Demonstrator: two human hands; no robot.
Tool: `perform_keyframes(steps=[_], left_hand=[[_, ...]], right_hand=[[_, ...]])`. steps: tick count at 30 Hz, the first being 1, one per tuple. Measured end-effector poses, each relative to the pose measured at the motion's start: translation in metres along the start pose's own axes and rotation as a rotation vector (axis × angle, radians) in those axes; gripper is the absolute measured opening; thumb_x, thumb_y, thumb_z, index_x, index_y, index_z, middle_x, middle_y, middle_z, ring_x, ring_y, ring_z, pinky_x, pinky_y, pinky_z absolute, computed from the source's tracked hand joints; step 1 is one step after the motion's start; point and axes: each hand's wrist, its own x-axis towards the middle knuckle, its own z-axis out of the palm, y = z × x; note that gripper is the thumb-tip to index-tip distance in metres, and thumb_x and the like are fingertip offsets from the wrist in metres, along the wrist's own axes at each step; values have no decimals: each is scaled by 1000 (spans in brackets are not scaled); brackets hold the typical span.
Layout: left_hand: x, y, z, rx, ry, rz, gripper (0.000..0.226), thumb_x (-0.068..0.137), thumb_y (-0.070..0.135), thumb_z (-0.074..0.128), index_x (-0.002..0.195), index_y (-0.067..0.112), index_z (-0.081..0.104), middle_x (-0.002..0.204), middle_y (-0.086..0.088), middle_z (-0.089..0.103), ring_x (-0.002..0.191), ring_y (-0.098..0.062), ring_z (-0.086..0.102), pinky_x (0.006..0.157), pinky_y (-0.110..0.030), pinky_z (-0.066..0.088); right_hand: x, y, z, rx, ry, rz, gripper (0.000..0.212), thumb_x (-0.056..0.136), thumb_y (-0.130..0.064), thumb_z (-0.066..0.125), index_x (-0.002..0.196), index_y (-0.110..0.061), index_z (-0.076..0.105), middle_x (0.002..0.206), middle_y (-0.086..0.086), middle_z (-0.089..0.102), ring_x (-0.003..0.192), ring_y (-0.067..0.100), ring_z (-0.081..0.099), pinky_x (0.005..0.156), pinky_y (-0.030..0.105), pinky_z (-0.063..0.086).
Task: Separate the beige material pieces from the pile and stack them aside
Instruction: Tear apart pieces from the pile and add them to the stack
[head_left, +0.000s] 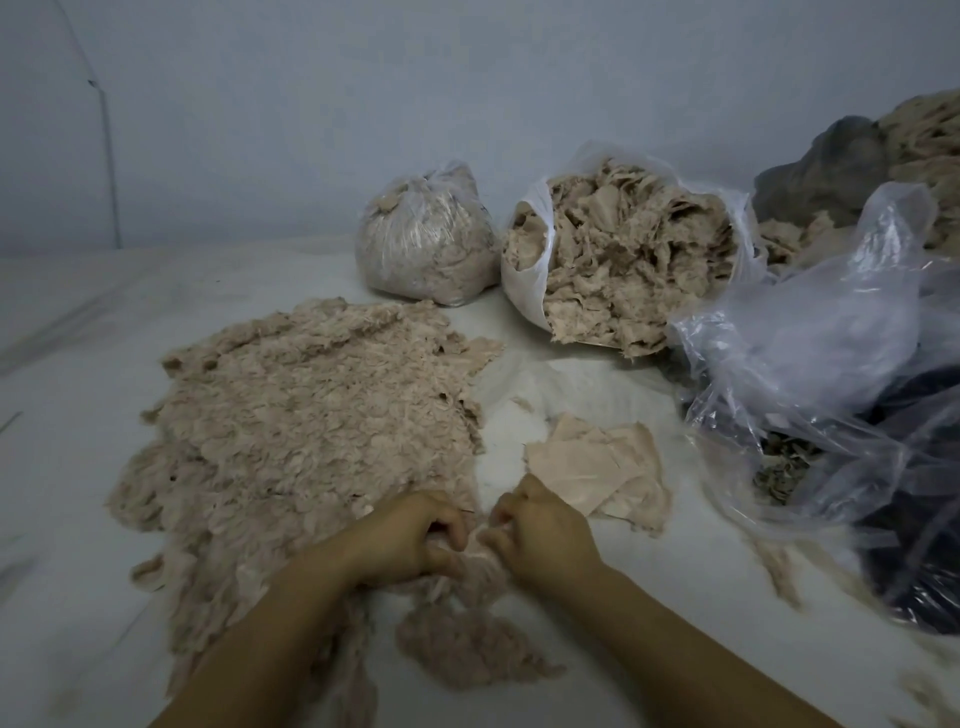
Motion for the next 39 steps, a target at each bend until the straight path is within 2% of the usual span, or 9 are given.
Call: perform_keyframes(steps=[5, 9, 13, 20, 26, 34, 37, 38, 39], left_hand=[[-7, 6, -1, -338, 155, 22, 35, 83, 28, 71, 55, 24, 51, 69, 1, 53, 66, -7, 52, 64, -23, 41], [1, 13, -2, -397, 287, -35, 39, 79, 20, 76, 60, 20, 42, 50, 16, 43, 49, 2, 37, 50, -15, 29], [3, 20, -1, -421, 265, 33, 34, 71, 12, 82, 68, 22, 49, 62, 20, 53, 58, 7, 46, 58, -8, 35], [-5, -3, -6, -305, 288, -188, 44, 69, 13, 83, 104, 28, 60, 100, 15, 62, 97, -6, 59, 76, -12, 43], [5, 21, -4, -555, 159, -75, 55, 72, 68, 63, 115, 34, 63, 110, 20, 65, 102, 6, 59, 87, -12, 45], [8, 4, -7, -675, 569, -168, 39, 94, 31, 51, 58, 16, 53, 51, 8, 54, 50, -6, 48, 57, -23, 38], [9, 17, -3, -535, 390, -164, 47, 86, 53, 47, 100, 10, 34, 70, -4, 66, 70, -16, 61, 70, -33, 44], [13, 24, 1, -563, 356, -148, 34, 85, 58, 47, 72, 26, 46, 84, -2, 68, 81, -15, 62, 77, -34, 47], [16, 32, 4, -638, 349, -127, 53, 83, 61, 51, 94, 13, 68, 96, -1, 68, 90, -15, 62, 83, -37, 48]], right_hand=[[1, -2, -10, 620, 245, -48, 19, 96, -13, 50, 79, -14, 44, 69, -6, 46, 62, 1, 44, 59, 19, 33], [-2, -8, -16, 917, 326, 125, 15, 96, -15, 53, 82, -11, 49, 76, -3, 51, 73, 3, 49, 69, 14, 39], [-3, -5, -24, 1400, -202, 315, 51, 92, -41, 58, 101, 8, 65, 90, 21, 68, 84, 34, 65, 75, 37, 52], [6, 7, -28, 1480, 221, 440, 22, 92, -21, 62, 91, 0, 68, 82, 18, 70, 74, 28, 65, 68, 34, 52], [-5, -2, -25, 1523, -9, 137, 13, 90, -9, 61, 100, -12, 68, 90, 12, 73, 81, 22, 69, 64, 28, 55], [-9, 26, -34, 1481, 178, 229, 18, 90, -5, 59, 97, -19, 67, 92, 10, 68, 70, 18, 63, 56, 27, 54], [-5, 30, -35, 1553, 195, 226, 26, 93, -6, 56, 118, -12, 60, 98, 15, 68, 79, 23, 65, 62, 32, 53], [-3, 26, -33, 1607, 184, 214, 30, 92, -7, 57, 121, -13, 58, 100, 16, 69, 82, 25, 67, 66, 35, 55], [-2, 21, -31, 1686, 164, 206, 33, 90, -7, 58, 122, -14, 57, 104, 16, 70, 87, 28, 69, 71, 39, 57]])
